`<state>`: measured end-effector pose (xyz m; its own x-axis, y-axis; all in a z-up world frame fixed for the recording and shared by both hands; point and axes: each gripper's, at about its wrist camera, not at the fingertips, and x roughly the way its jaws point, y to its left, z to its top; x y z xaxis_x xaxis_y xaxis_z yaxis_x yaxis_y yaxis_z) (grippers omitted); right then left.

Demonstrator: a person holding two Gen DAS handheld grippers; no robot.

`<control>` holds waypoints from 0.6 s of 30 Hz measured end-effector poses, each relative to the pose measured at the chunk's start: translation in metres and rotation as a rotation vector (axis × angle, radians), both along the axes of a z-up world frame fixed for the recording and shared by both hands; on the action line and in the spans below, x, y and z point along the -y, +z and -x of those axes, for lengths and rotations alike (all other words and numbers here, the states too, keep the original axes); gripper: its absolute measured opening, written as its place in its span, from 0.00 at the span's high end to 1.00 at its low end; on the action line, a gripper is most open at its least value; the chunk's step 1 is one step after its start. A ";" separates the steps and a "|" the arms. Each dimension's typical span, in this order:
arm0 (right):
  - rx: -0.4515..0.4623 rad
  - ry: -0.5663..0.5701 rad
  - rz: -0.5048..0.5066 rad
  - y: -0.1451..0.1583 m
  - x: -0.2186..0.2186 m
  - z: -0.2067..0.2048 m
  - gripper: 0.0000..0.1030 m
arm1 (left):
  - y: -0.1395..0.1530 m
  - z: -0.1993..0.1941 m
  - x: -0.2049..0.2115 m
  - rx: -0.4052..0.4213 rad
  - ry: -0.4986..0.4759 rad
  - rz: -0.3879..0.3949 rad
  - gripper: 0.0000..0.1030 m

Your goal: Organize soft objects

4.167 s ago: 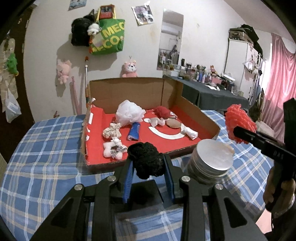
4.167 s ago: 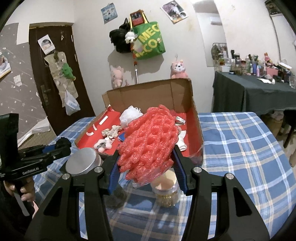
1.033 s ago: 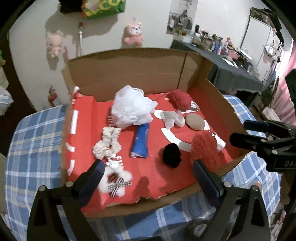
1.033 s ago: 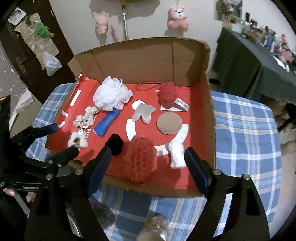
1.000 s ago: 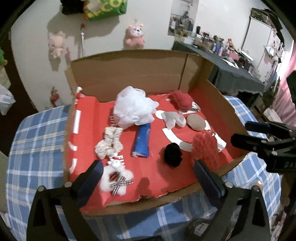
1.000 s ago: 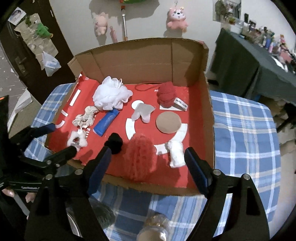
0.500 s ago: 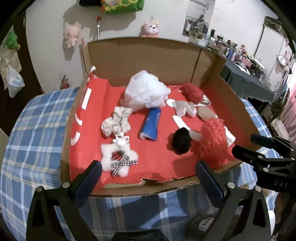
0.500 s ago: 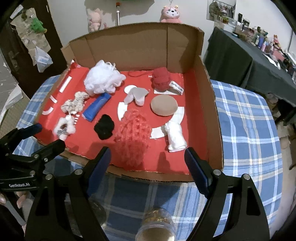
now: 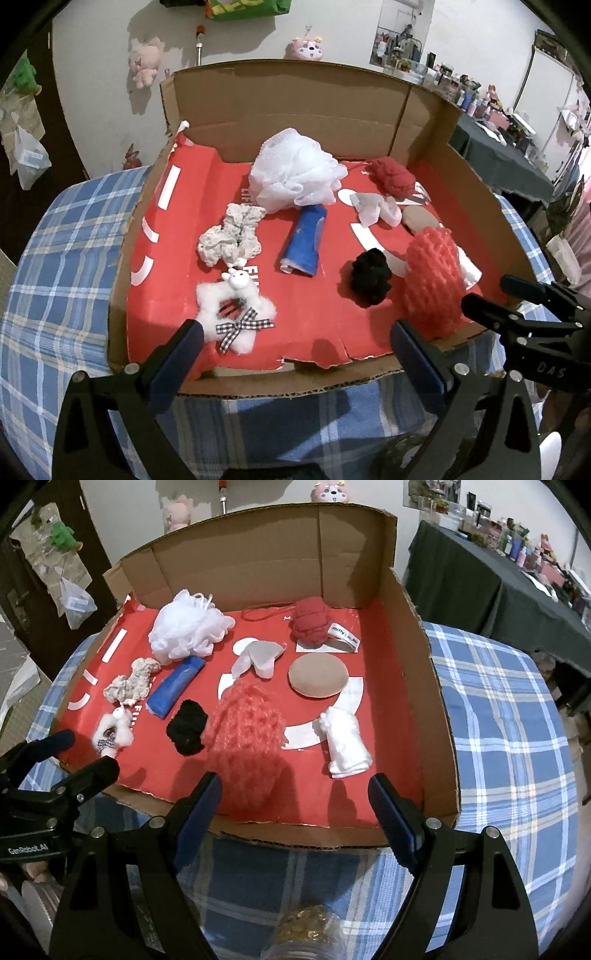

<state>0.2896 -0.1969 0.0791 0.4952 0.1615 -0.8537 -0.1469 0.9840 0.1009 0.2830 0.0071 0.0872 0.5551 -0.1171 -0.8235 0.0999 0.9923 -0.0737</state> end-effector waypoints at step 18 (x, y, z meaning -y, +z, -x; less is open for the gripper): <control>0.006 -0.010 0.029 -0.002 0.000 0.001 0.21 | -0.006 -0.005 0.003 -0.032 0.005 -0.030 0.00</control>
<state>0.2890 -0.1968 0.0770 0.5020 0.1321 -0.8548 -0.1381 0.9878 0.0715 0.2876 0.0041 0.0810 0.5286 -0.0891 -0.8442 0.0928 0.9946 -0.0468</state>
